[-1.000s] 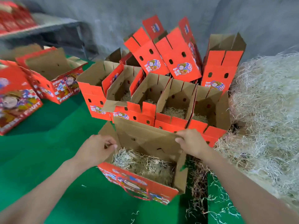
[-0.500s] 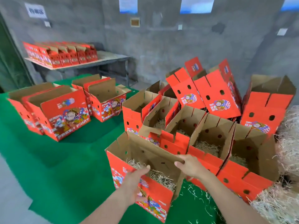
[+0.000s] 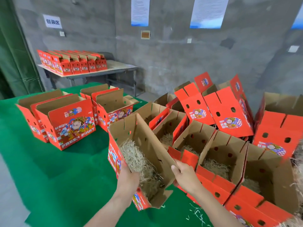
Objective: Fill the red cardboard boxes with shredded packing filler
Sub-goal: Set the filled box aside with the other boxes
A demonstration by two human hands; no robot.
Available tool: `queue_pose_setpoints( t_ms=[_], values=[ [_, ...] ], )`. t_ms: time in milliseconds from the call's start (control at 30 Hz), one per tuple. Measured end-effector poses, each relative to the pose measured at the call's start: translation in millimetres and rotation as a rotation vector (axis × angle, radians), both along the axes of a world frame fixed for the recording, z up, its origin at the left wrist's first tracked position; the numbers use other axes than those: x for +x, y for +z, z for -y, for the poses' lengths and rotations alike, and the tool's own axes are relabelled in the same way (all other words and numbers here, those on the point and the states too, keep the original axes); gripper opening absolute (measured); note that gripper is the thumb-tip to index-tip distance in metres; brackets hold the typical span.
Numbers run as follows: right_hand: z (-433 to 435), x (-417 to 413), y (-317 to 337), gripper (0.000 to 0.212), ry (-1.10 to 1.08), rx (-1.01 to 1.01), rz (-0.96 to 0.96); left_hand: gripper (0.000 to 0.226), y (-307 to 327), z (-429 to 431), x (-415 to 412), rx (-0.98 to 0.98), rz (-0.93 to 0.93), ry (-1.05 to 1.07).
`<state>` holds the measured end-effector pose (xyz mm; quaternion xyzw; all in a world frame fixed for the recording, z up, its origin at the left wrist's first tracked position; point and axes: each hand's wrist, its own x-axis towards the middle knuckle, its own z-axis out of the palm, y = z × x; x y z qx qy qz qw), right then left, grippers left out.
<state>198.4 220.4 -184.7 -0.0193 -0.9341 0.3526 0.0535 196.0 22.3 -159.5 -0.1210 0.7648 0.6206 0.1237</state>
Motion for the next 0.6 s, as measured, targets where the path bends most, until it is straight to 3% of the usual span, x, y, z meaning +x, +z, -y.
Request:
queue_pose_setpoints(
  t_ms=[133,300,433,533,600],
  values=[
    [18,-20,23,0.04,-0.001,-0.124,-0.063,0.072,39,15,-16,-0.133,-0.231,-0.009],
    [42,-49,66,0.037,-0.101,-0.26,-0.292,0.077,108,29,-52,-0.366,-0.506,-0.042],
    [53,-76,109,0.034,-0.157,-0.494,-0.406,0.082,134,19,-79,-0.14,-0.763,-0.072],
    [55,-95,128,0.026,-0.243,-0.418,-0.519,0.092,122,10,-107,-0.079,-0.765,-0.094],
    [57,-110,132,0.03,-0.288,-0.303,-0.575,0.09,116,9,-133,0.102,-0.696,-0.127]
  ],
)
